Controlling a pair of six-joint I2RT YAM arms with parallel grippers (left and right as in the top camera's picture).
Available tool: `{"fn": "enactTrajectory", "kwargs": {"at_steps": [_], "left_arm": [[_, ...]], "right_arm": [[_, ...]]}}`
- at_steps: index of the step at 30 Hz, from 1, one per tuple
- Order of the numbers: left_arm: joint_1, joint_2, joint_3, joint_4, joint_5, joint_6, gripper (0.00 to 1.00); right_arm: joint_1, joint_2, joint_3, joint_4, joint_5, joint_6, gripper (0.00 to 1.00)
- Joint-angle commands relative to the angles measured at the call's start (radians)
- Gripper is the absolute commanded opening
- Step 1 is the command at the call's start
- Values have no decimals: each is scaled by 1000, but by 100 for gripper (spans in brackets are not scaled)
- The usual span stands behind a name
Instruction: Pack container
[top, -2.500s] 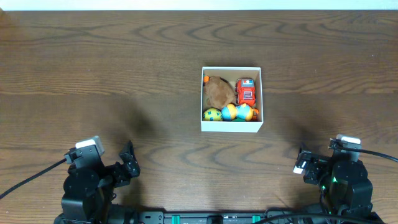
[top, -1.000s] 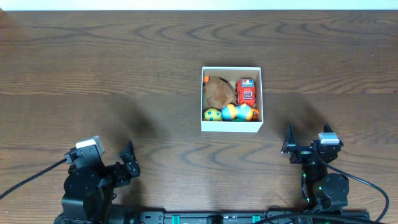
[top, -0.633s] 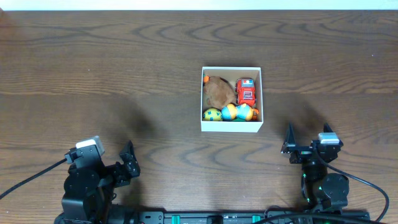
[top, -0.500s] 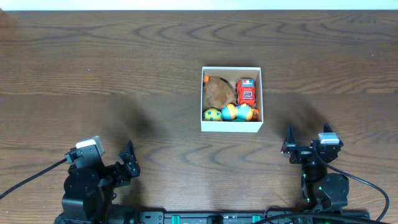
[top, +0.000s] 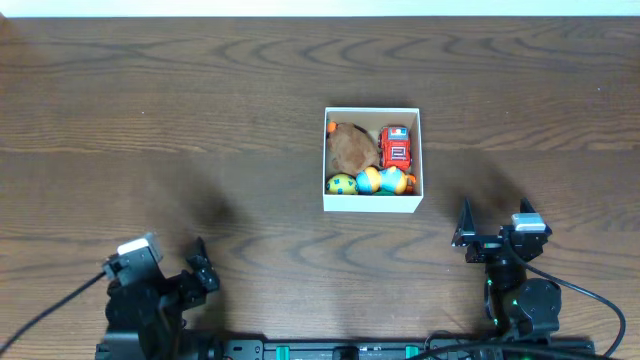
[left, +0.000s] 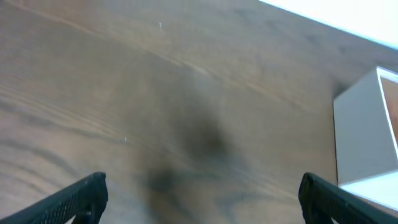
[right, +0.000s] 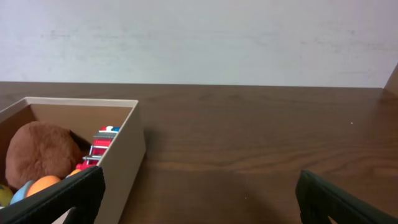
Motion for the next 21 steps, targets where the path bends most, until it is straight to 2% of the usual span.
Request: {"fn": "enactTrajectory", "kwargs": {"at_steps": [1,8,12,15,17,21], "left_arm": [[14,-92,-116,106,-8,45,98],[15,-116,-356,617,-6,128,98],[15,-116,-486,829,-4,130,98],[15,-117,-551,869,5,128,98],[15,-116,-549,792,9,127,98],[15,-117,-549,799,16,126,98]], "right_arm": [[-8,-9,-3,-4,-11,4,99],[-8,-9,-3,-4,-11,4,99],[-8,-9,-3,-4,-11,4,99],[-8,-9,-3,-4,-11,4,99],[-8,-9,-3,-4,-11,4,99],[-8,-9,-3,-4,-11,4,99]]}}
